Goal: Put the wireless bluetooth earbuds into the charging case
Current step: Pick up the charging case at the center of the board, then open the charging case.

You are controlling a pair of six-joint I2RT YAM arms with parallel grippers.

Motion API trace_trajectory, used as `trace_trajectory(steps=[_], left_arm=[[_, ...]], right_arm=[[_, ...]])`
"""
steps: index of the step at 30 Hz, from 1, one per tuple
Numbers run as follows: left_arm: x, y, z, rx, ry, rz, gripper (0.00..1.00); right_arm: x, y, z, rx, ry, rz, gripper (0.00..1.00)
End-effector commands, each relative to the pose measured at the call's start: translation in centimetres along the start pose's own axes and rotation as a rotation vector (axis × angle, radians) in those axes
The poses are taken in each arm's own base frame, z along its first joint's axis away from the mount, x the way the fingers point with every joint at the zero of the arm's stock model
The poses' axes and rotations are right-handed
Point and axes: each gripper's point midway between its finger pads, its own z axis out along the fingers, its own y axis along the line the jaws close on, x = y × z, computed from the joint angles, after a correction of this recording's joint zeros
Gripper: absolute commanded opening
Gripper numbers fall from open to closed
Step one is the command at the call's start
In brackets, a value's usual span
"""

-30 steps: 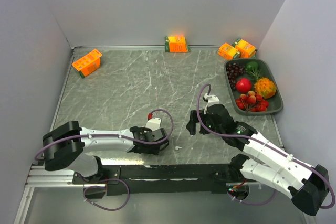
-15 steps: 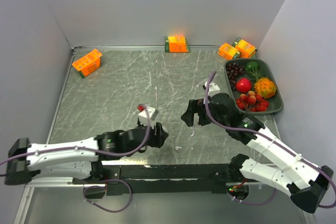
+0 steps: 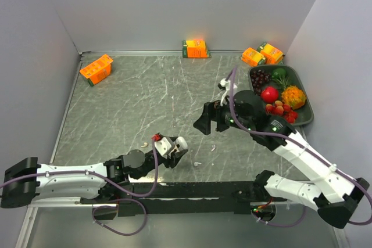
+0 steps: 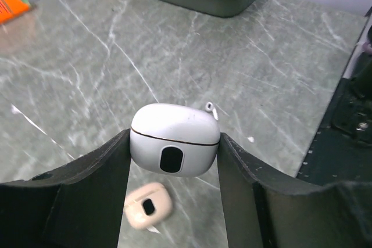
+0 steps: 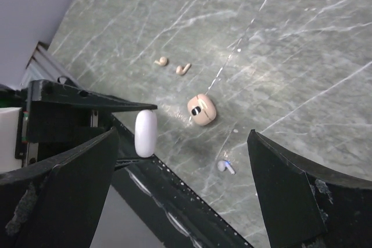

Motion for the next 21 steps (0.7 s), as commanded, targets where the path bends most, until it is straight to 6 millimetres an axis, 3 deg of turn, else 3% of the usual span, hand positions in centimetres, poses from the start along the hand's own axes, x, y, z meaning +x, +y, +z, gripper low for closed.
trace_trajectory(steps=[1, 6, 21], left_arm=[[-4.7, -0.4, 1.0, 0.021, -0.147, 0.122, 0.01], [-5.1, -0.4, 1.0, 0.026, -0.158, 0.144, 0.01], [-5.8, -0.8, 0.7, 0.048, -0.173, 0.127, 0.01]], right_arm=[[1.5, 1.3, 0.9, -0.064, 0.099, -0.019, 0.98], [2.4, 2.7, 1.3, -0.124, 0.12, -0.038, 0.96], [4.5, 3.9, 5.1, -0.081, 0.231, -0.064, 0.96]])
